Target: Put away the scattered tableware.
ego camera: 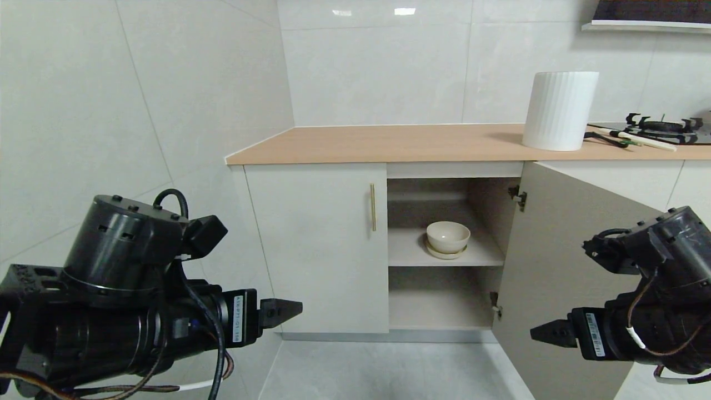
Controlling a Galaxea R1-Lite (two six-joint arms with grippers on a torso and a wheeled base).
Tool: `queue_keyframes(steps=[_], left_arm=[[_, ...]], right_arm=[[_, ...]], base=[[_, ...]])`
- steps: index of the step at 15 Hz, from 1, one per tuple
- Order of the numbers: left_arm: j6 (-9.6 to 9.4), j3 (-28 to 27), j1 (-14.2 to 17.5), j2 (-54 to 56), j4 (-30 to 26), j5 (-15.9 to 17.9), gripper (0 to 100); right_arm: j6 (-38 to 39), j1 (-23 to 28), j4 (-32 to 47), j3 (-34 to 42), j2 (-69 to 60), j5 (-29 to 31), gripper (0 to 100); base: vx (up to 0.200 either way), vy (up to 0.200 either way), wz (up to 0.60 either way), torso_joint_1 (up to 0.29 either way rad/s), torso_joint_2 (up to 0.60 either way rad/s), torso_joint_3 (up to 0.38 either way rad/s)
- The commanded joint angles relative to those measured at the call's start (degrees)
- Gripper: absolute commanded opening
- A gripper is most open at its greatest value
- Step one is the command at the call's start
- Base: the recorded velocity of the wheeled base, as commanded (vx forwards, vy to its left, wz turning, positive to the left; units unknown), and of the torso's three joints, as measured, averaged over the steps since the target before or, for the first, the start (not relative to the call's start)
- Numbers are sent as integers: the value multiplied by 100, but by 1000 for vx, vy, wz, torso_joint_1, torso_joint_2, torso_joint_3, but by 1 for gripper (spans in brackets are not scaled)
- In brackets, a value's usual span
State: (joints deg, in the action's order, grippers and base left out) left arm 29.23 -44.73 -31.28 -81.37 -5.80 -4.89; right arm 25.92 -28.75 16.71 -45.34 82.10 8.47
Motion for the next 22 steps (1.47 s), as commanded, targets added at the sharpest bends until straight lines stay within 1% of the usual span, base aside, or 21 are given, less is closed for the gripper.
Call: queue_keyframes(steps=[1, 6, 7, 9, 11, 12, 14, 15, 20, 22], left_arm=[[3, -1, -1, -72, 0, -21, 100], [12, -1, -1, -63, 0, -30, 100], [12, -1, -1, -63, 0, -21, 100], [12, -1, -1, -63, 0, -21, 100], [21, -1, -1, -63, 0, -21, 100], [21, 8, -1, -63, 0, -21, 100], [21, 8, -1, -72, 0, -12, 100], [21, 8, -1, -72, 0, -12, 100], [21, 17, -1, -89, 0, -12, 100], [21, 17, -1, -98, 0, -12, 100]], right_arm=[[-17, 9, 104, -107, -37, 5, 100], [-52, 62, 130, -98, 16, 137, 100], [-113, 150, 139, -98, 51, 137, 100], [-351, 343, 412, -107, 130, 146, 100], [-438, 431, 649, -160, 139, 278, 100], [-482, 537, 886, -248, 139, 401, 100], [-623, 835, 1115, -379, 148, 454, 100], [-895, 1284, 1106, -415, 218, 445, 100], [-1563, 2831, 1053, -810, 306, 374, 100], [-1686, 3200, 1053, -942, 377, 278, 100]], base=[[0, -200, 0, -2, 12, -2], [0, -200, 0, 6, 1, 3], [0, -200, 0, 2, 7, 7], [0, 0, 0, 0, 0, 0], [0, 0, 0, 0, 0, 0], [0, 0, 0, 0, 0, 0], [0, 0, 0, 0, 0, 0], [0, 0, 0, 0, 0, 0], [0, 0, 0, 0, 0, 0], [0, 0, 0, 0, 0, 0]])
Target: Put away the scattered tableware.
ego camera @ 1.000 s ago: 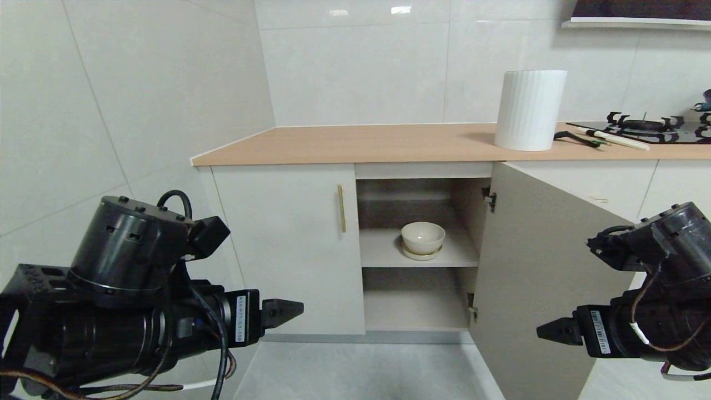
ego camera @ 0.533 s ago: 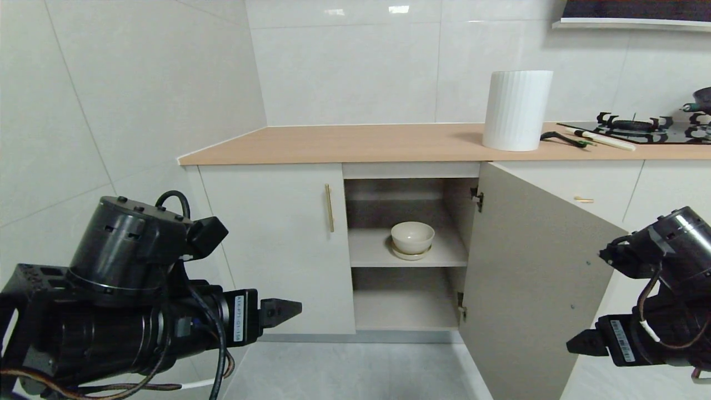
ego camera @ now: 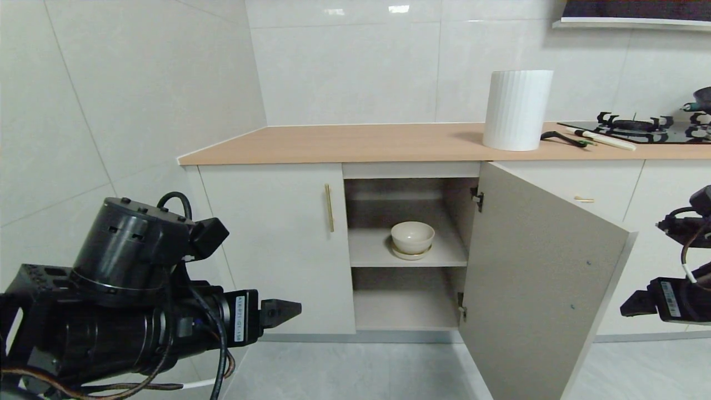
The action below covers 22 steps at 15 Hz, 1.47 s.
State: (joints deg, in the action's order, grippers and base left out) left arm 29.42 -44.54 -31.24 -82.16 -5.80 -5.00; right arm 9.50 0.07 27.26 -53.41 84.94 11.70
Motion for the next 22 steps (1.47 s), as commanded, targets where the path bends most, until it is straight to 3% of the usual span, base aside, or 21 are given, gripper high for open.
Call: queue_keyframes(steps=[1, 3, 7, 12, 18, 22], left_arm=[[3, -2, -4, -19, 0, -1, 100], [3, -2, -4, -10, 0, -1, 100], [12, -2, -4, -10, 18, -1, 100], [20, -2, -4, 7, 35, 8, 100], [12, -2, -4, 51, 35, 8, 100], [20, -28, 4, 289, 123, -10, 100]], right_arm=[[-44, 406, -54, -179, 172, -98, 100], [-18, 494, -212, -196, 321, -98, 100], [378, 845, -1724, -152, 1411, -107, 100], [668, 810, -2067, -144, 1683, -256, 100], [887, 423, -2075, -73, 1718, -432, 100], [1107, -491, -2093, -170, 1868, -608, 100]], base=[[0, 0, 0, 0, 0, 0], [0, 0, 0, 0, 0, 0], [0, 0, 0, 0, 0, 0], [0, 0, 0, 0, 0, 0], [0, 0, 0, 0, 0, 0], [0, 0, 0, 0, 0, 0]])
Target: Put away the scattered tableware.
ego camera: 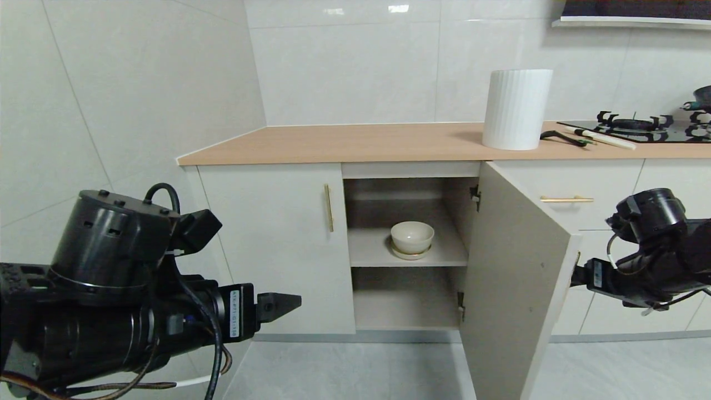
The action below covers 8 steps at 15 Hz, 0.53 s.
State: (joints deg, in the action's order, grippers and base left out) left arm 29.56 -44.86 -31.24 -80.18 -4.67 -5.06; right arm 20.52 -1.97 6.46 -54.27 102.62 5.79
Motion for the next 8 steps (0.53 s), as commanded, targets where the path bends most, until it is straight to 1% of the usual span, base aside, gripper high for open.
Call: queue_keyframes(steps=[1, 2, 3, 4, 5, 6, 8], left_arm=[[6, 30, 4, 99, 133, -4, 100], [-3, 65, 4, 81, 203, -21, 100], [-12, 83, 4, 72, 203, -48, 100], [-29, 100, 4, 64, 203, -118, 100], [-47, 100, 4, 81, 194, -127, 100], [-56, 100, 4, 99, 194, -127, 100], [-109, 100, 4, 81, 186, -127, 100]], right_arm=[[5, -514, -75, -242, 241, -43, 100], [5, -761, -84, -417, 443, -52, 100], [14, -892, -84, -532, 531, -52, 100], [40, -1261, -84, -778, 759, -60, 100], [40, -1446, -84, -954, 909, -69, 100], [40, -1499, -84, -1033, 970, -69, 100], [23, -1824, -75, -1472, 1322, -104, 100]], base=[[0, 0, 0, 0, 0, 0], [0, 0, 0, 0, 0, 0], [0, 0, 0, 0, 0, 0], [0, 0, 0, 0, 0, 0], [0, 0, 0, 0, 0, 0], [0, 0, 0, 0, 0, 0], [0, 0, 0, 0, 0, 0]])
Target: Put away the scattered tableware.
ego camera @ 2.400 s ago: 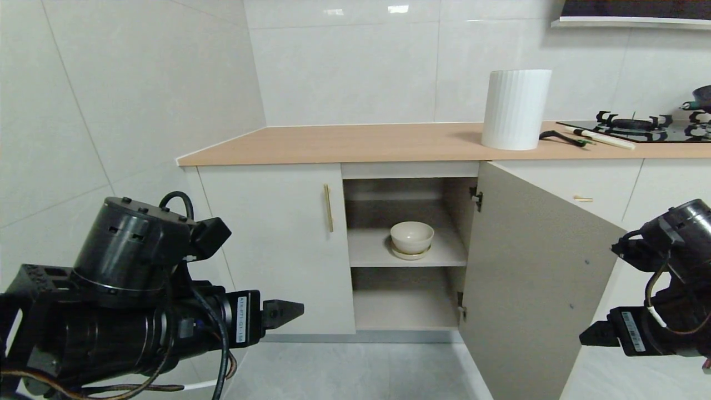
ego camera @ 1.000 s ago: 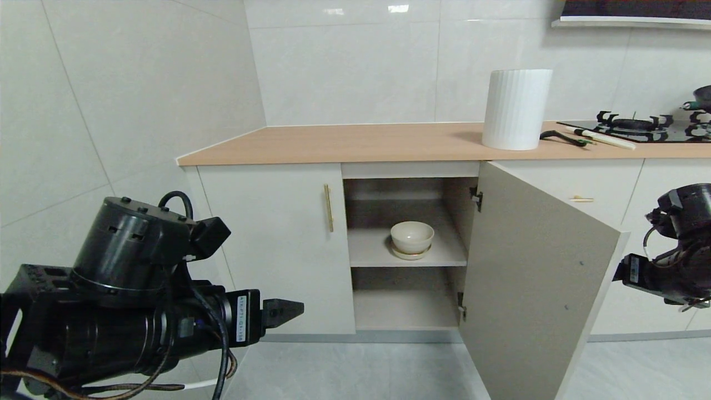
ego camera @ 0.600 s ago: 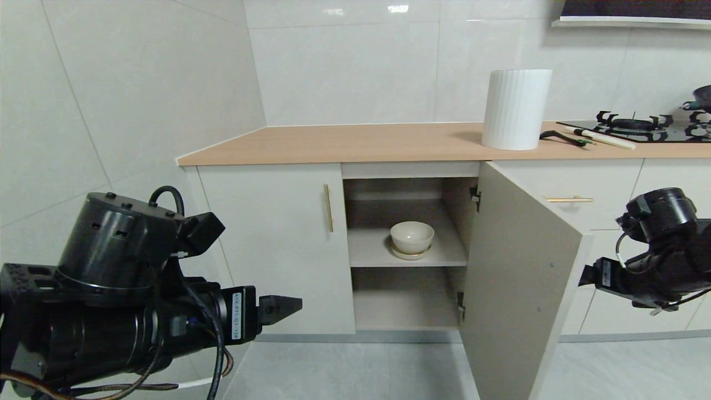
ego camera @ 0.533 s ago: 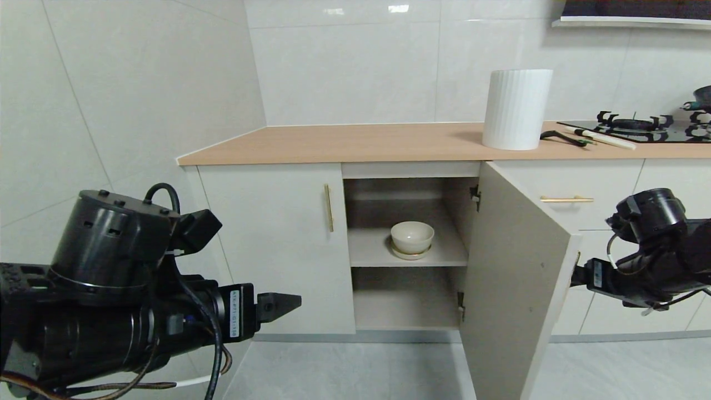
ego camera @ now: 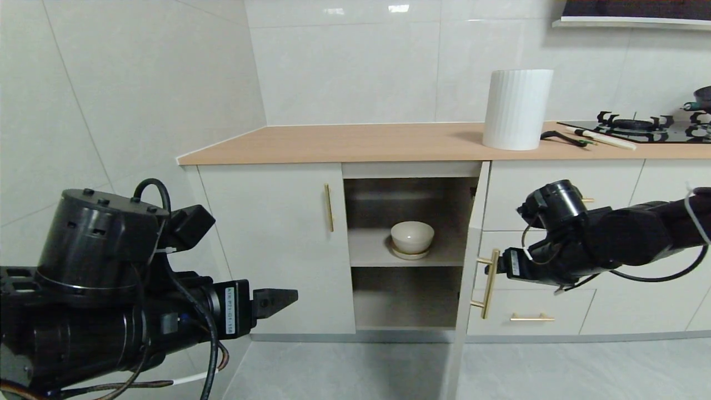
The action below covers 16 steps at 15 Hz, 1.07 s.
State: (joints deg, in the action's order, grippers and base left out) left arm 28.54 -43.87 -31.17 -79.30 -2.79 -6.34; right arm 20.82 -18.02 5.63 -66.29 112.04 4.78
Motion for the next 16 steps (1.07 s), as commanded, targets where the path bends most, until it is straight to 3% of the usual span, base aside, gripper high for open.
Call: queue_keyframes(steps=[1, 6, 16], left_arm=[[-6, 2, -3, -15, -2, 1, 100], [-6, 2, -3, -33, -2, 1, 100], [-24, 10, -12, -174, -11, -8, 100]], right_arm=[[-8, -299, -1, -367, 450, -3, 100], [18, -527, -18, -710, 696, -170, 100], [467, -536, -959, -718, 1144, -170, 100]], base=[[0, 0, 0, 0, 0, 0], [0, 0, 0, 0, 0, 0], [0, 0, 0, 0, 0, 0]])
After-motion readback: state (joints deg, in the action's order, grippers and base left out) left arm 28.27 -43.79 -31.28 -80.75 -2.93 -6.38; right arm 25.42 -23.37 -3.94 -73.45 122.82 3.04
